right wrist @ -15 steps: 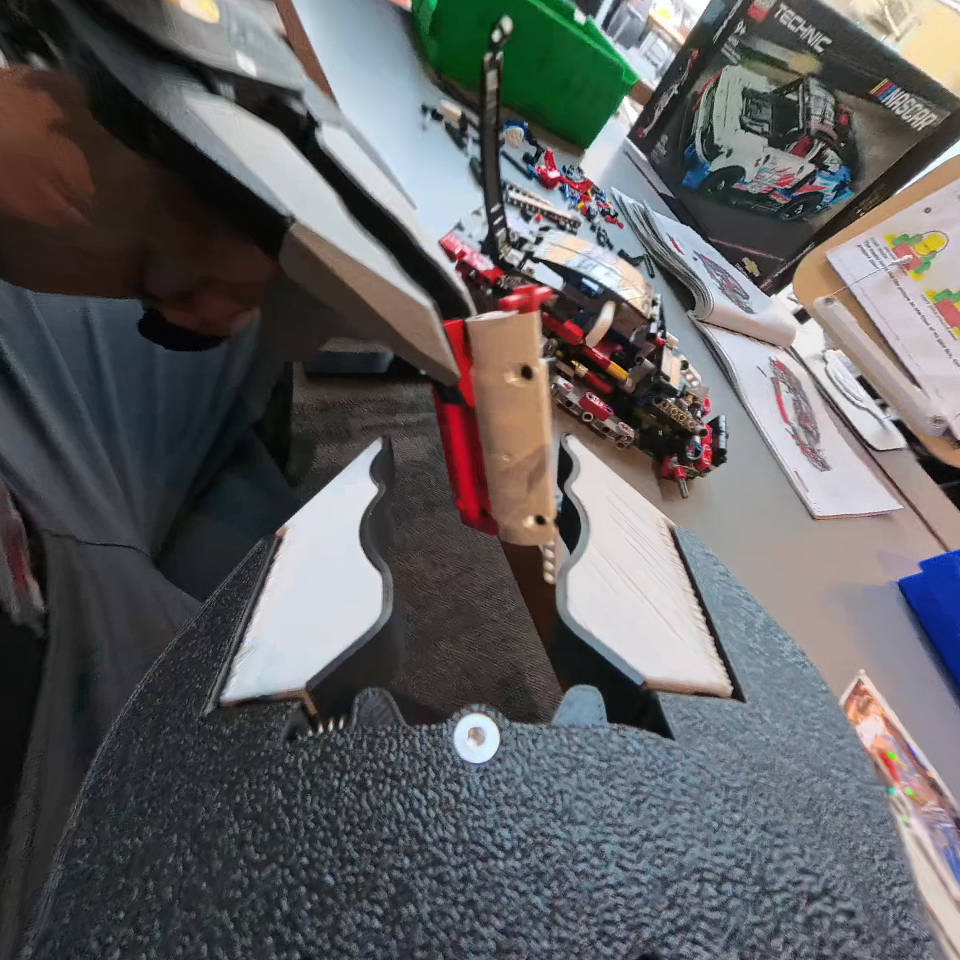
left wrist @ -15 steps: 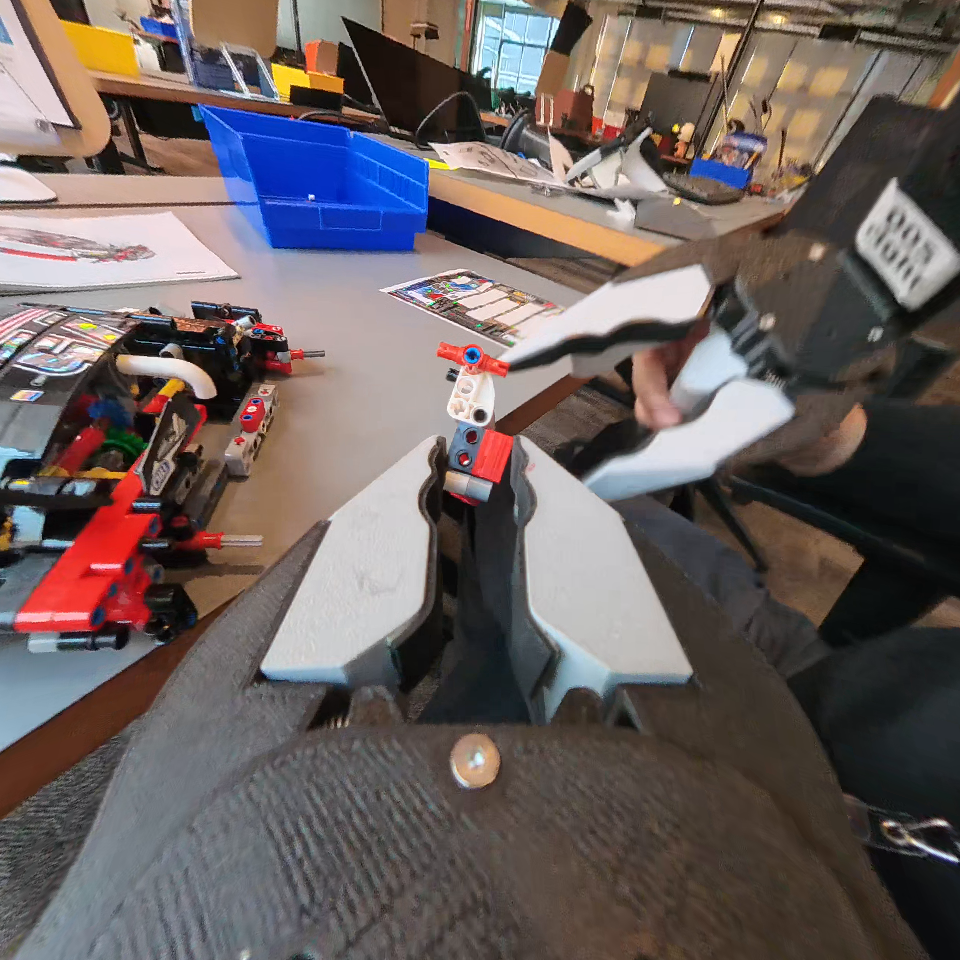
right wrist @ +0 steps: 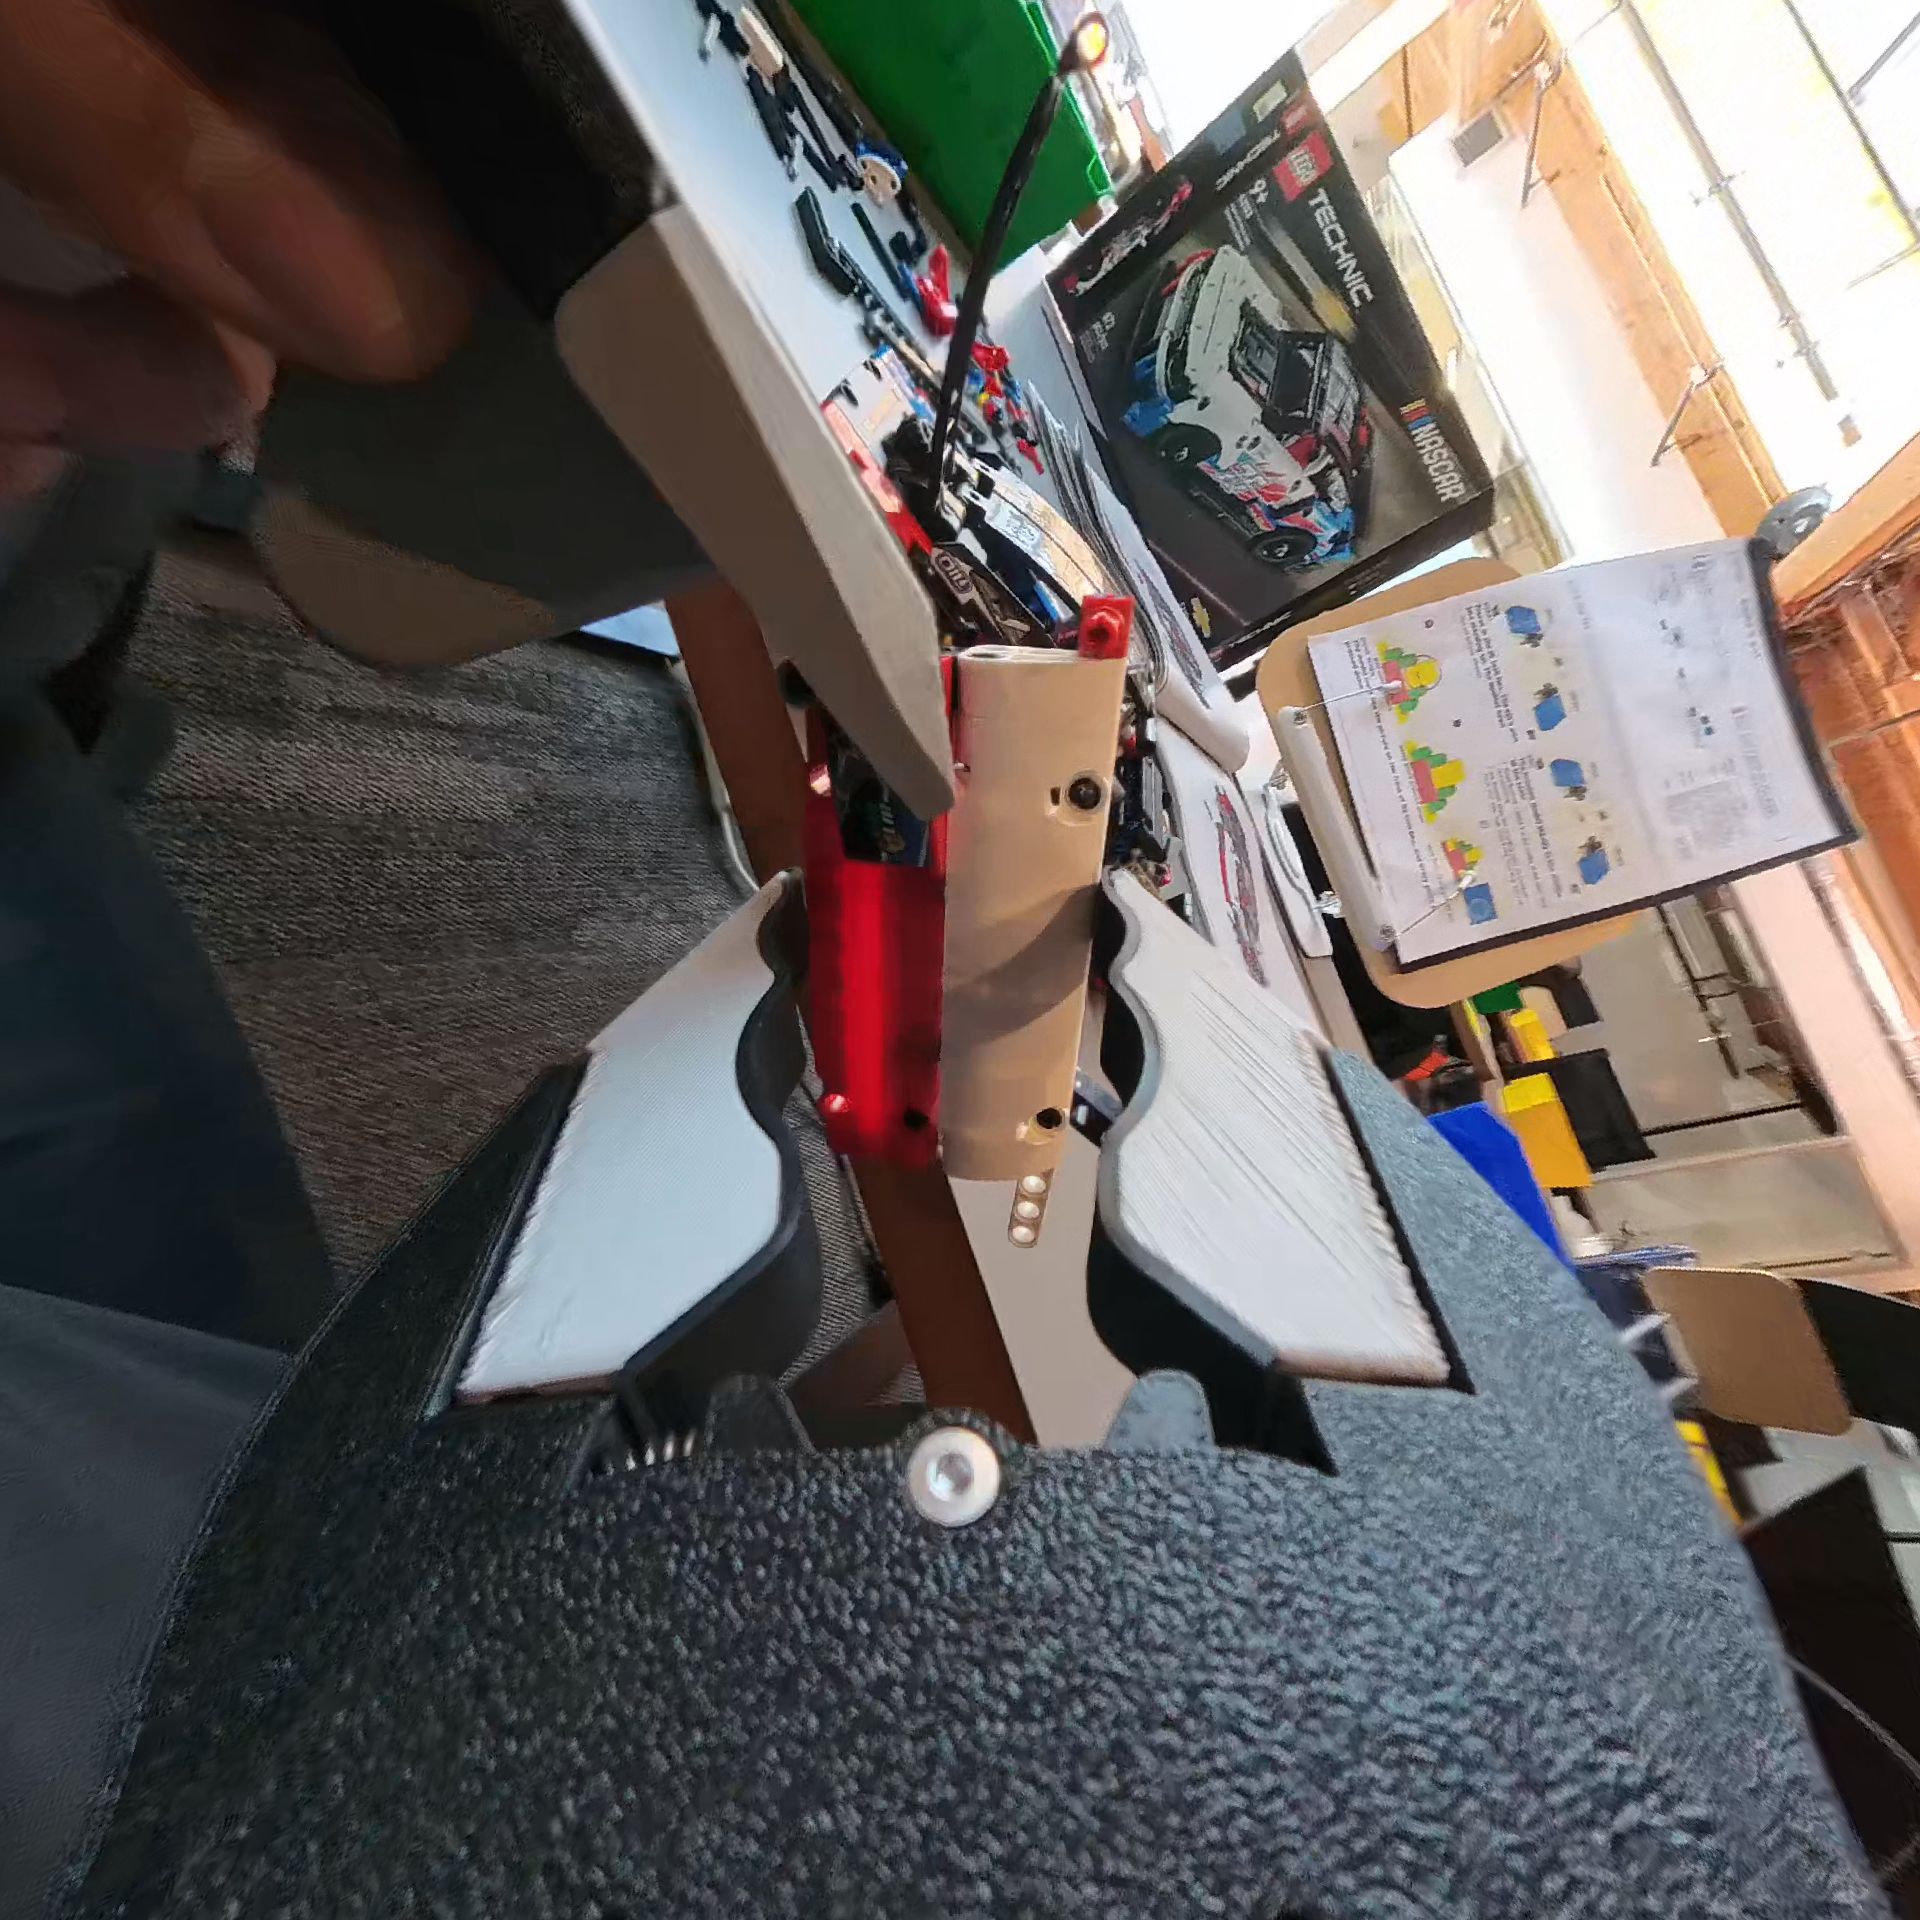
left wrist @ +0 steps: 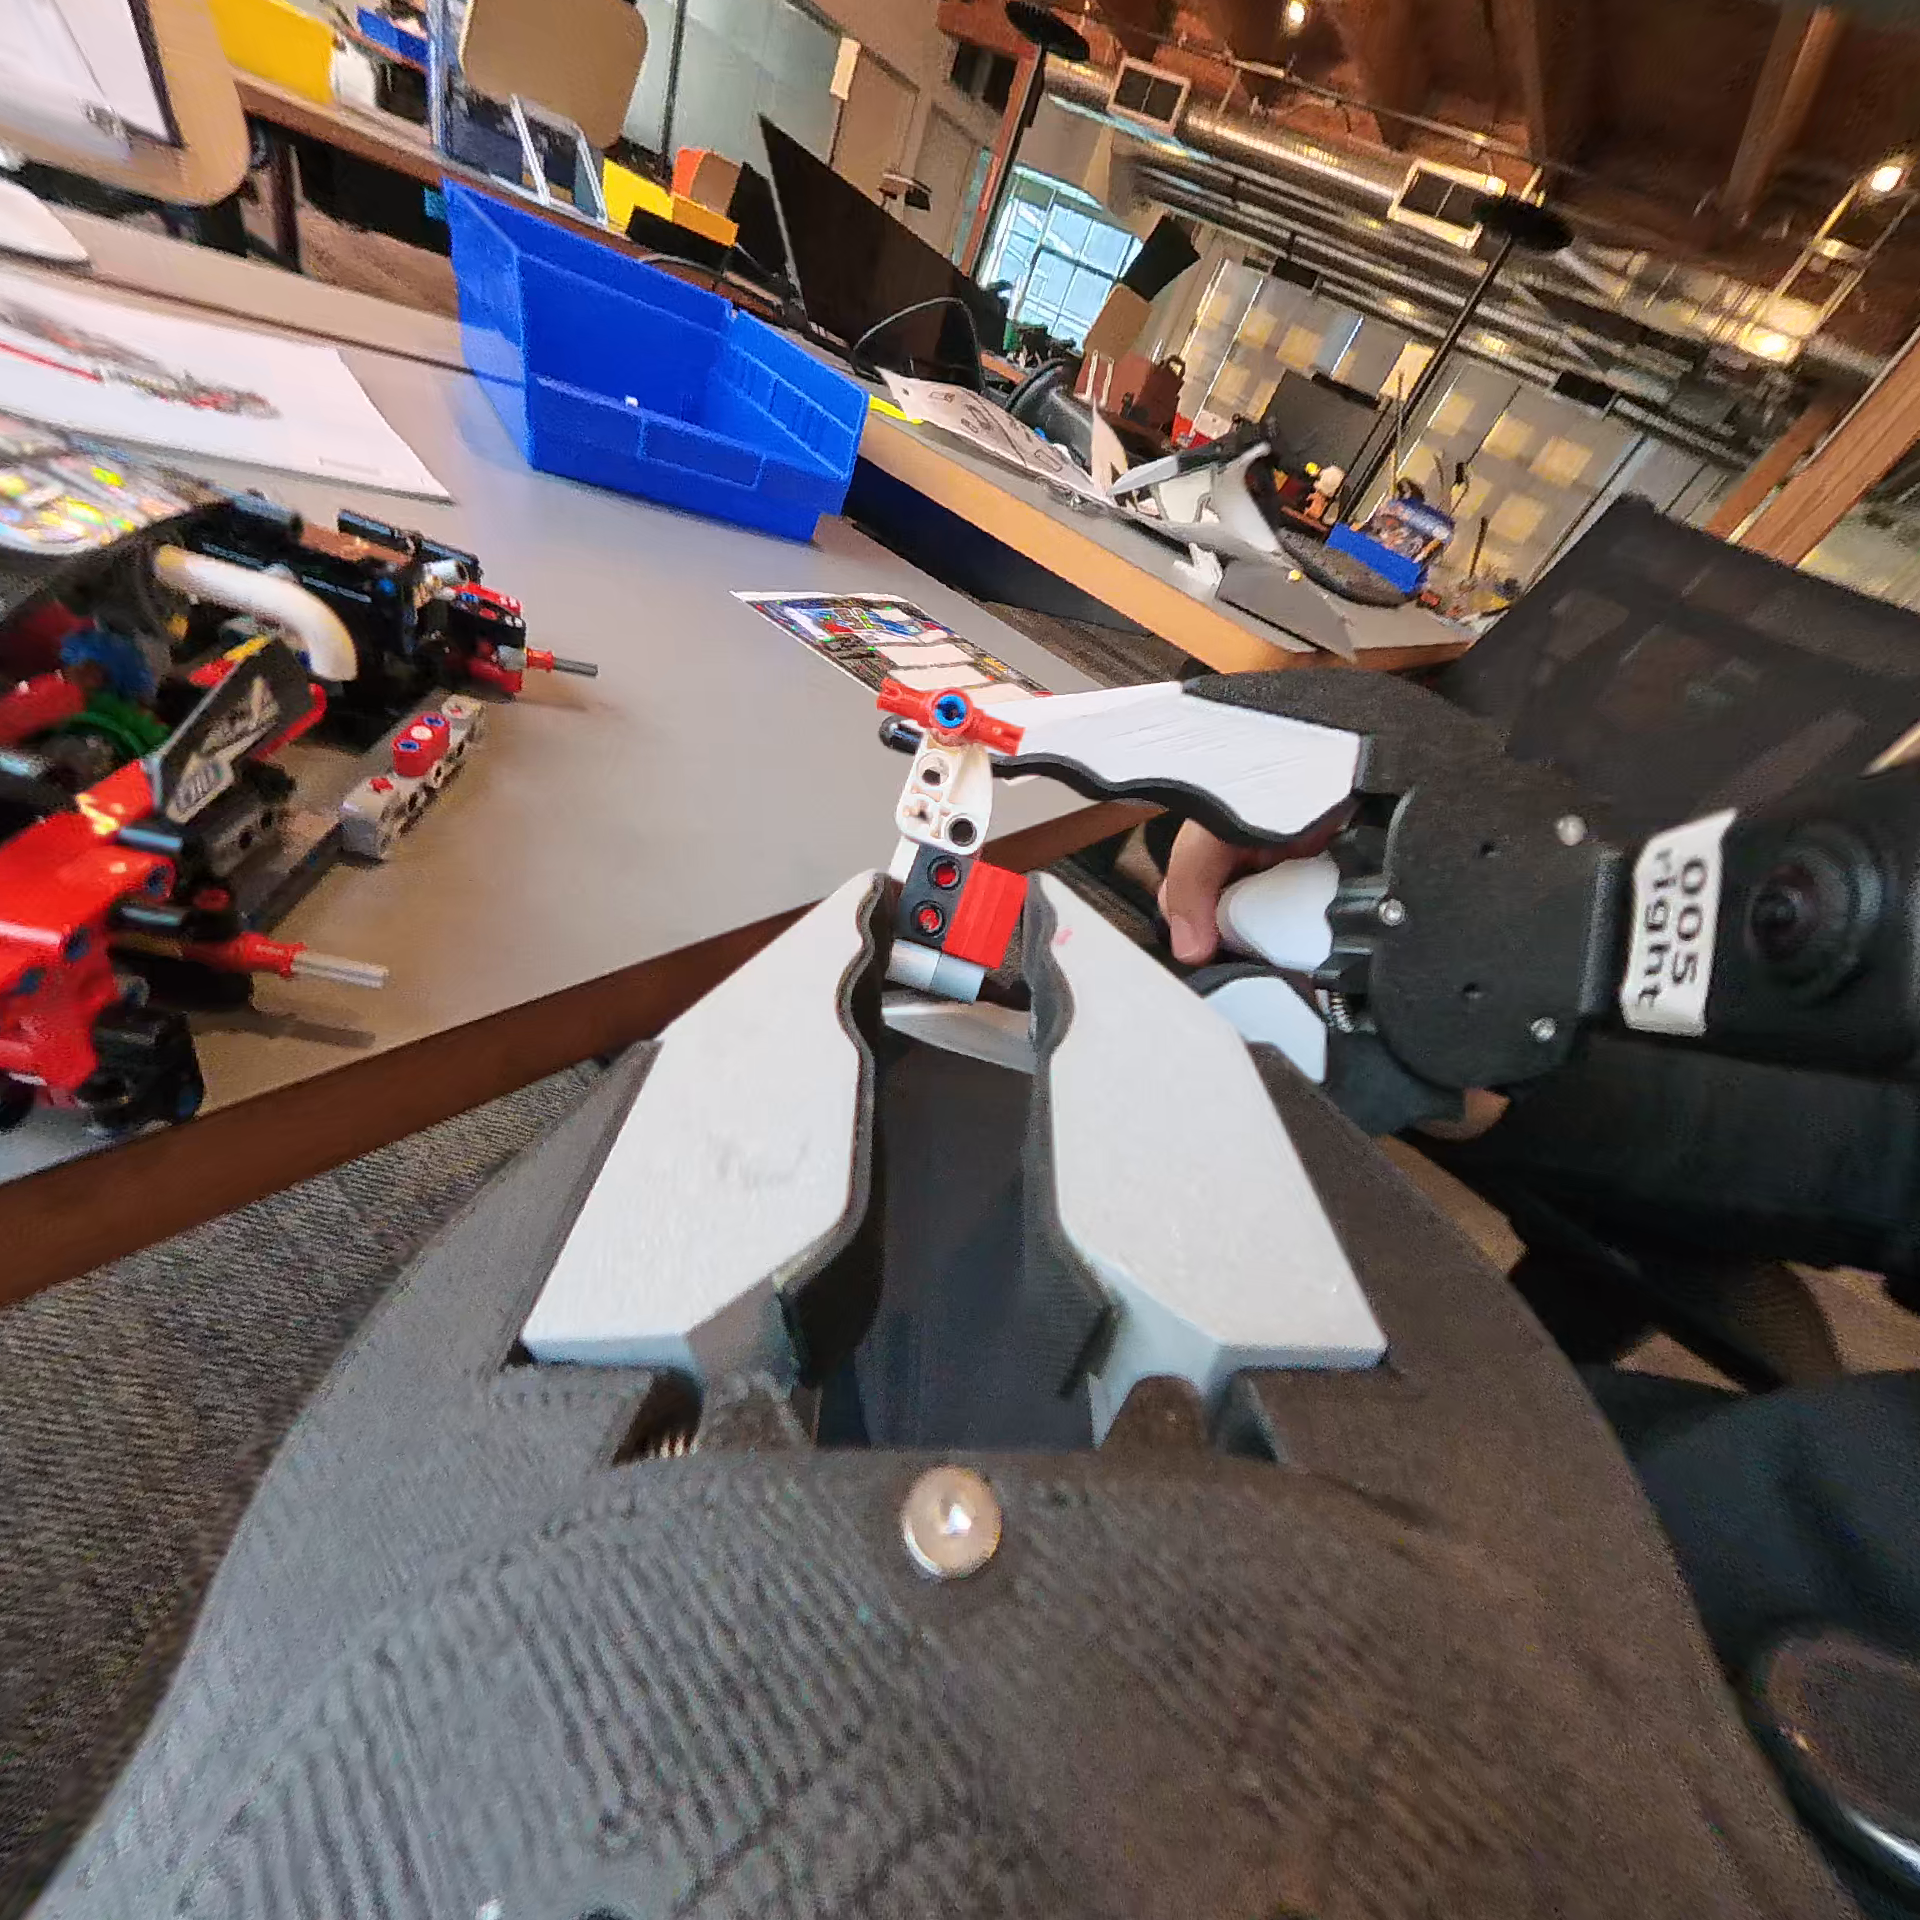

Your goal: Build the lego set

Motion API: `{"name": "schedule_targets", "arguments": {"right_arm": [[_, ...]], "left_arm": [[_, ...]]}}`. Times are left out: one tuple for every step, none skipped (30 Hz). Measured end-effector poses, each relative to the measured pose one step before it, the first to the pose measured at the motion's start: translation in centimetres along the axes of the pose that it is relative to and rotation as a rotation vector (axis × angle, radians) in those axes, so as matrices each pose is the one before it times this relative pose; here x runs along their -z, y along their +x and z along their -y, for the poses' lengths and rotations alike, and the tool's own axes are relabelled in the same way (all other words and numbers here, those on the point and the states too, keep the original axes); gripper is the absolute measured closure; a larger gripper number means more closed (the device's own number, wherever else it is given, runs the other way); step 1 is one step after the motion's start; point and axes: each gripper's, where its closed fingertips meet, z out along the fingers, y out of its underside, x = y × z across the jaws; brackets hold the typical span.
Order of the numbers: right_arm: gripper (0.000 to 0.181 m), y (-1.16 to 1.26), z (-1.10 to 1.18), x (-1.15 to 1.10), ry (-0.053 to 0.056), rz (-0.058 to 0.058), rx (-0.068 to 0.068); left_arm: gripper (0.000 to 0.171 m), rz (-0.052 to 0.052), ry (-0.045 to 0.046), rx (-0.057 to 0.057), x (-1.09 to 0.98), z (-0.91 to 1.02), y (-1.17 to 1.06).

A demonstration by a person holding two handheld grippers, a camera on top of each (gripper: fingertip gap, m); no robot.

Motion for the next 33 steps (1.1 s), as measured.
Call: {"name": "schedule_targets", "arguments": {"right_arm": [[0.127, -0.040, -0.013, -0.099, -0.0050, -0.0134, 0.0308], [0.127, -0.021, -0.003, -0.110, -0.0030, -0.0159, 0.0340], [0.127, -0.021, 0.035, -0.076, 0.0001, -0.0138, 0.0299], [0.127, -0.001, 0.077, -0.033, 0.0047, -0.0083, 0.0198], [0.127, -0.038, 0.087, -0.045, 0.0058, 0.0013, 0.0109], [0.127, -0.047, 0.069, -0.068, 0.0051, 0.0048, 0.0084], [0.127, -0.002, 0.050, -0.081, 0.0048, -0.0006, 0.0123], [0.127, 0.025, 0.025, -0.087, 0.0027, -0.0023, 0.0154], [0.127, -0.046, -0.005, -0.115, 0.0011, 0.0054, 0.0105], [0.128, -0.034, -0.008, -0.091, 0.0033, 0.0077, 0.0027], [0.127, 0.007, -0.007, -0.038, 0.0039, 0.0037, 0.0021], [0.127, -0.041, -0.069, -0.025, -0.0003, 0.0031, 0.0063], [0.127, -0.055, -0.087, -0.030, -0.0014, 0.0026, 0.0057], [0.127, -0.035, -0.076, -0.006, 0.0003, 0.0013, 0.0032], [0.128, 0.004, -0.098, -0.012, -0.0002, -0.0003, 0.0043], [0.128, 0.103, -0.163, -0.020, -0.0033, -0.0039, 0.0055], [0.128, 0.166, -0.208, -0.006, -0.0026, -0.0060, 0.0041], [0.128, 0.224, -0.252, 0.014, -0.0024, -0.0067, 0.0024], [0.128, 0.374, -0.311, 0.049, -0.0050, -0.0151, -0.0002], [0.128, 0.488, -0.325, 0.084, -0.0059, -0.0196, -0.0015], [0.128, 0.391, -0.291, 0.088, -0.0043, -0.0129, 0.0007], [0.127, 0.244, -0.338, 0.035, -0.0068, -0.0034, 0.0041], [0.127, 0.196, -0.426, -0.024, -0.0104, -0.0034, 0.0054], [0.127, 0.260, -0.408, -0.046, -0.0069, -0.0094, 0.0057], [0.127, 0.223, -0.324, -0.076, -0.0020, -0.0061, 0.0055], [0.127, 0.131, -0.291, -0.139, -0.0022, 0.0019, 0.0059], [0.127, 0.154, -0.263, -0.171, -0.0019, -0.0001, 0.0093], [0.127, 0.208, -0.222, -0.200, 0.0011, -0.0047, 0.0142], [0.127, 0.095, -0.169, -0.218, 0.0043, -0.0006, 0.0182], [0.127, 0.002, -0.125, -0.229, 0.0037, 0.0021, 0.0195], [0.127, -0.012, -0.082, -0.227, 0.0042, -0.0009, 0.0169], [0.127, -0.077, 0.003, -0.211, 0.0070, 0.0011, 0.0103], [0.127, -0.182, 0.036, -0.218, 0.0059, 0.0066, 0.0037]], "left_arm": [[0.149, -0.0035, 0.00032, 0.0218, 0.071, -0.061, -0.050], [0.149, -0.0005, 0.00027, 0.0100, 0.072, -0.035, -0.025], [0.149, 0.0017, 0.00053, 0.0086, 0.090, -0.024, -0.036], [0.149, -0.0004, 0.00219, 0.0089, 0.087, -0.036, 0.001], [0.149, 0.0018, 0.00231, 0.0076, 0.093, -0.060, -0.006], [0.149, 0.0053, 0.00122, 0.0058, 0.074, -0.067, -0.058], [0.149, 0.0046, 0.00145, 0.0033, 0.048, -0.027, -0.044], [0.149, 0.0023, -0.00089, 0.0006, 0.019, -0.021, -0.036], [0.149, 0.0018, -0.00714, 0.0020, 0.005, -0.081, -0.088], [0.148, -0.0032, -0.00621, 0.0080, 0.017, -0.035, -0.092], [0.149, -0.0117, -0.00399, 0.0136, -0.023, 0.004, -0.031], [0.149, -0.0133, -0.01303, 0.0145, -0.041, -0.079, -0.038], [0.148, -0.0095, -0.01911, 0.0097, -0.034, -0.132, -0.079], [0.148, -0.0034, -0.01227, 0.0075, -0.013, -0.059, -0.125], [0.148, -0.0012, -0.00888, 0.0035, -0.004, -0.049, -0.120], [0.147, -0.0008, -0.00664, -0.0009, 0.049, 0.012, -0.100], [0.143, -0.0006, -0.00301, -0.0088, 0.142, 0.124, -0.072], [0.137, 0.0013, -0.00529, -0.0116, 0.217, 0.163, -0.095], [0.129, -0.0009, -0.01784, -0.0095, 0.289, 0.024, -0.097], [0.124, -0.0065, -0.02979, -0.0084, 0.428, -0.171, -0.067], [0.119, -0.0030, -0.02715, -0.0074, 0.635, -0.200, -0.143], [0.115, -0.0033, -0.02350, -0.0121, 0.809, -0.230, -0.105], [0.114, 0.0035, -0.02529, -0.0175, 0.930, -0.353, -0.167], [0.112, 0.0097, -0.02375, -0.0200, 0.986, -0.412, -0.228], [0.110, 0.0087, -0.02321, -0.0178, 0.999, -0.450, -0.234], [0.108, 0.0095, -0.01605, -0.0084, 0.985, -0.371, -0.292], [0.107, 0.0058, -0.01049, -0.0008, 0.980, -0.294, -0.288], [0.107, 0.0010, -0.00496, 0.0045, 0.921, -0.227, -0.283], [0.108, -0.0082, -0.00417, 0.0074, 0.812, -0.267, -0.175], [0.110, -0.0141, -0.01156, 0.0092, 0.661, -0.449, -0.142], [0.107, 0.0075, -0.02000, 0.0119, 0.526, -0.630, -0.504], [0.107, 0.0094, -0.01288, 0.0061, 0.428, -0.575, -0.535], [0.109, -0.0232, 0.00164, 0.0078, 0.259, -0.267, 0.057]]}}
